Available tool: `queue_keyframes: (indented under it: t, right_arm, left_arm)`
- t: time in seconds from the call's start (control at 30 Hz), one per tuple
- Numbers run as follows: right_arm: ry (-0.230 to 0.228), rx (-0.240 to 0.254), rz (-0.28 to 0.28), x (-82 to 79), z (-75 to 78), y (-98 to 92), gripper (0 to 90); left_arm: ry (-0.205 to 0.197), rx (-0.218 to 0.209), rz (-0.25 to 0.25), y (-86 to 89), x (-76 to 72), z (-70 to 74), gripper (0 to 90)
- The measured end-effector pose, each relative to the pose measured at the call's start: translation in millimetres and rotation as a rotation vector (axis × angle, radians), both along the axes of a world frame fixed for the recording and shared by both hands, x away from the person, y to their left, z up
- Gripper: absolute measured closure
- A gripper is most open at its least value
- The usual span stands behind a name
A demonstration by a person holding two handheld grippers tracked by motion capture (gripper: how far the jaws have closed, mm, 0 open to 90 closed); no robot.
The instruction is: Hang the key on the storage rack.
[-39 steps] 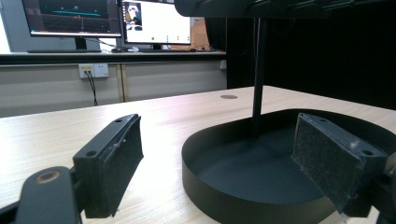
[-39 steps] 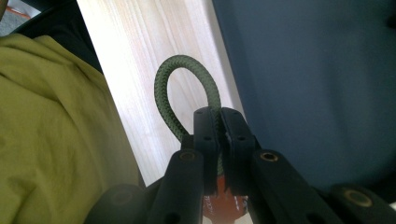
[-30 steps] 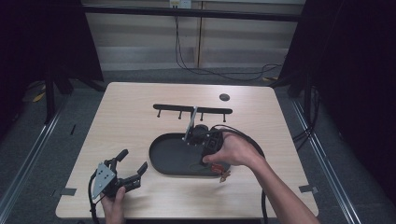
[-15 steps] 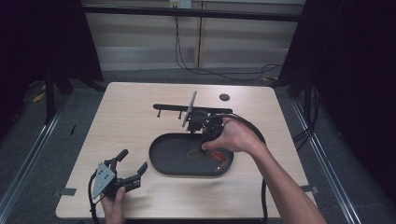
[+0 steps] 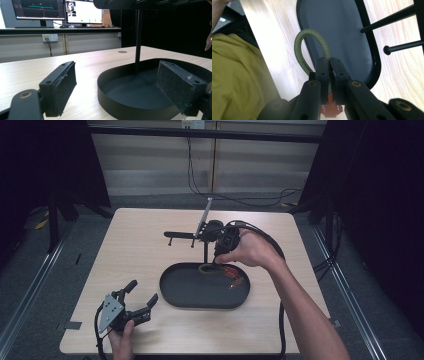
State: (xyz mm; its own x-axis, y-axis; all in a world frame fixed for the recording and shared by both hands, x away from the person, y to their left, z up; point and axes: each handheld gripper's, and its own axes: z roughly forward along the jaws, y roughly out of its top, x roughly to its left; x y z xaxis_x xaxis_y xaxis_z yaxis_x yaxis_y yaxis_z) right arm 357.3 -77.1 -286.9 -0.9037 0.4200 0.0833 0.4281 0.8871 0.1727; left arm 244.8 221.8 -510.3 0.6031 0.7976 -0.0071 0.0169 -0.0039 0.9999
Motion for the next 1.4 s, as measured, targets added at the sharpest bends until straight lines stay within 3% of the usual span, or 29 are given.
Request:
queue_keyframes:
  t: [0.63,0.97,1.4]
  right_arm:
    - [-0.03,0.001,-0.078,36.8,15.6,-10.3,85.7]
    - [-0.031,-0.033,-0.095,52.6,12.5,-5.8,85.6]
    - [-0.042,-0.023,-0.109,58.0,6.3,-3.4,84.9]
  left_arm:
    - [0.005,-0.007,0.0,-0.5,-0.3,0.1,15.7]
    - [0.0,-0.007,0.001,-0.5,0.0,-0.1,15.7]
    - [-0.003,-0.003,0.001,-0.2,0.1,-0.1,15.7]
